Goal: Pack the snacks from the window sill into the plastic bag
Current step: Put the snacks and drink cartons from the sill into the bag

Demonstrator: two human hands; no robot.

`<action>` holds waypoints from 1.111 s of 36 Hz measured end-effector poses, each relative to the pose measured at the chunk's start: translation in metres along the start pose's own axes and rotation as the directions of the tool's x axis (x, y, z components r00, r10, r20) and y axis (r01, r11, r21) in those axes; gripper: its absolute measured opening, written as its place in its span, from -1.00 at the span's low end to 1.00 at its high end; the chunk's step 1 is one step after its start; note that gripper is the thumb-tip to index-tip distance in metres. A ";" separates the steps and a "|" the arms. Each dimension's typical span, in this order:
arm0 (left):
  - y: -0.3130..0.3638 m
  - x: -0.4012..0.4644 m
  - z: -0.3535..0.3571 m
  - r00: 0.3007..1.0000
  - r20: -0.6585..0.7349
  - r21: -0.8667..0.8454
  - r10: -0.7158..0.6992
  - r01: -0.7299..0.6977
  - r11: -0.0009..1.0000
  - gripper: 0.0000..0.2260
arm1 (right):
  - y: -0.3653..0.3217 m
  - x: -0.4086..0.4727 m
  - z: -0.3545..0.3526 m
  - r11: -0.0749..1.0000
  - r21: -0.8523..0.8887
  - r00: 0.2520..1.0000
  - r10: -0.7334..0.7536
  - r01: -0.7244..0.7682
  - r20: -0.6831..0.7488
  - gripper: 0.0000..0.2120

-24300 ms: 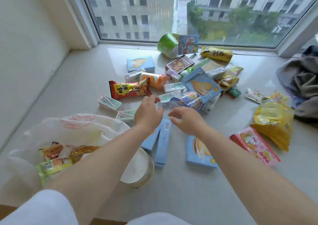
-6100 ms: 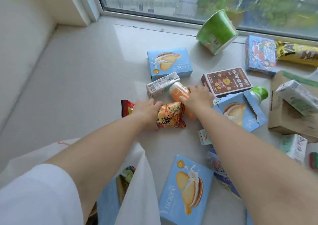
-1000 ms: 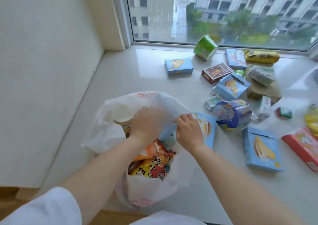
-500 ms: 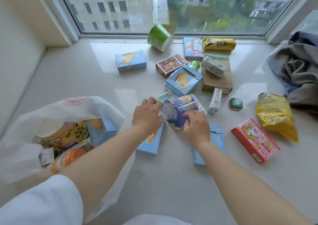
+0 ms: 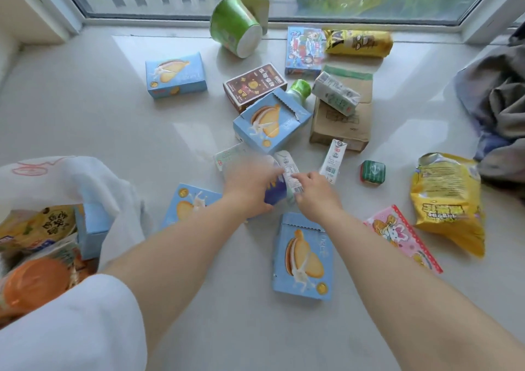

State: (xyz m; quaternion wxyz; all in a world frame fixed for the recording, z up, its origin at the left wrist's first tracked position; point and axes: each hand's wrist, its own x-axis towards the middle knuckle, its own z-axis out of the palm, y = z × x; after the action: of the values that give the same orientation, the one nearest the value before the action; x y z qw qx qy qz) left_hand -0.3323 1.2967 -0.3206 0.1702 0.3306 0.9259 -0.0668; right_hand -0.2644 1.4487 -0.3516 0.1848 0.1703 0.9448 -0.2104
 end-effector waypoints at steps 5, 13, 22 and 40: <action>-0.017 0.011 0.004 0.987 0.010 -0.033 -0.161 0.161 0.986 -0.16 | 0.000 0.032 -0.005 1.000 -0.021 0.998 0.006 -0.004 0.061 -0.50; -0.032 0.012 0.005 0.951 0.096 -0.114 -0.292 0.302 0.946 -0.12 | -0.022 0.053 0.013 0.991 -0.131 0.988 0.025 -0.005 0.152 -0.28; -0.034 0.022 0.009 0.942 0.138 -0.097 -0.308 0.322 0.942 -0.04 | -0.016 0.051 0.038 0.999 -0.031 1.000 0.010 -0.010 0.004 -0.29; -0.012 0.036 -0.002 0.892 0.244 -0.240 -0.381 0.436 0.868 -0.08 | -0.005 0.022 -0.010 0.863 0.334 0.892 0.438 -0.380 -0.116 -0.57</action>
State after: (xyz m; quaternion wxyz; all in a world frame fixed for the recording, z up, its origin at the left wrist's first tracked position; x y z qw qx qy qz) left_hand -0.3665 1.3090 -0.3320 0.2852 0.0904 0.9542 0.0030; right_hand -0.2887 1.4543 -0.3509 0.1068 0.4128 0.8563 -0.2913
